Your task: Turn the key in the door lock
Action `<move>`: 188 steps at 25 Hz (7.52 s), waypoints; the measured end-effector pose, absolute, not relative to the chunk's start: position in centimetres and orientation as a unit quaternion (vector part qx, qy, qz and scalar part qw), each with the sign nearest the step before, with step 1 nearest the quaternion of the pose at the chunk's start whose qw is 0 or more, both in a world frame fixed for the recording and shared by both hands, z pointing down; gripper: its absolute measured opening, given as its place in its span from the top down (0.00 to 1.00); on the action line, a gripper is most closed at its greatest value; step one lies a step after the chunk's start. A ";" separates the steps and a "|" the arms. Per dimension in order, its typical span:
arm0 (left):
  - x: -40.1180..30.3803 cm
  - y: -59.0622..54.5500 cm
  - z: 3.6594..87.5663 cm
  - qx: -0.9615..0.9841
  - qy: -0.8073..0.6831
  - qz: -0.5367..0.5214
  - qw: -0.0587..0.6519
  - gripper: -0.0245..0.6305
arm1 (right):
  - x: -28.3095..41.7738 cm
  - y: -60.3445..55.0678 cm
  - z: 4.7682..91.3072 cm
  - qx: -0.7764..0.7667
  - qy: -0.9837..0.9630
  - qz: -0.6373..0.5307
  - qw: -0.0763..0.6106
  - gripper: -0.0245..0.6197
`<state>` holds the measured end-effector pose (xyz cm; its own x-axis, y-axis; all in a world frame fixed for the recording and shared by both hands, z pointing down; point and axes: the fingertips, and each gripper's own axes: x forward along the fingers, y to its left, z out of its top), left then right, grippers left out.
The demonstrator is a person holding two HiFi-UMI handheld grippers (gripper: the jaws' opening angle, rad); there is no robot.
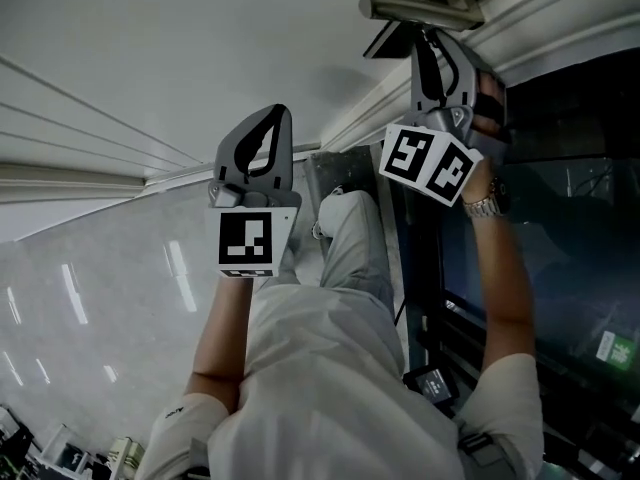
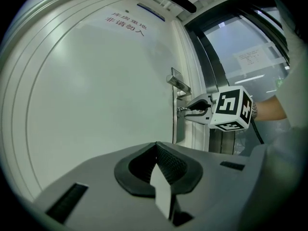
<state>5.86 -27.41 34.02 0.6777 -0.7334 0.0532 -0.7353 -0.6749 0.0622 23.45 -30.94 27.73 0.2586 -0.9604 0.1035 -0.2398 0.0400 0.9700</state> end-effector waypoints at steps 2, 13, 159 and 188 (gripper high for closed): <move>5.7 -27.3 34.1 0.914 -0.403 0.011 0.034 0.95 | 23.4 -30.9 27.9 0.607 -0.506 -0.346 0.506 0.80; 5.9 -26.4 36.2 0.914 -0.403 0.039 0.038 0.95 | 23.4 -31.5 26.4 0.655 -0.527 -0.320 0.437 0.92; 4.9 -25.0 34.8 0.913 -0.405 0.020 0.044 0.95 | 24.5 -31.2 25.3 0.736 -0.673 0.049 0.053 0.95; 3.7 -24.8 34.5 0.908 -0.417 0.015 0.044 0.95 | 26.2 -31.0 26.7 0.550 -0.571 0.439 -0.422 0.95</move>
<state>3.73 -24.84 34.52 0.6514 -0.7561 0.0633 -0.7587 -0.6479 0.0673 26.22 -30.98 26.65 -0.0391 -0.9992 0.0018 -0.2583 0.0083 -0.9660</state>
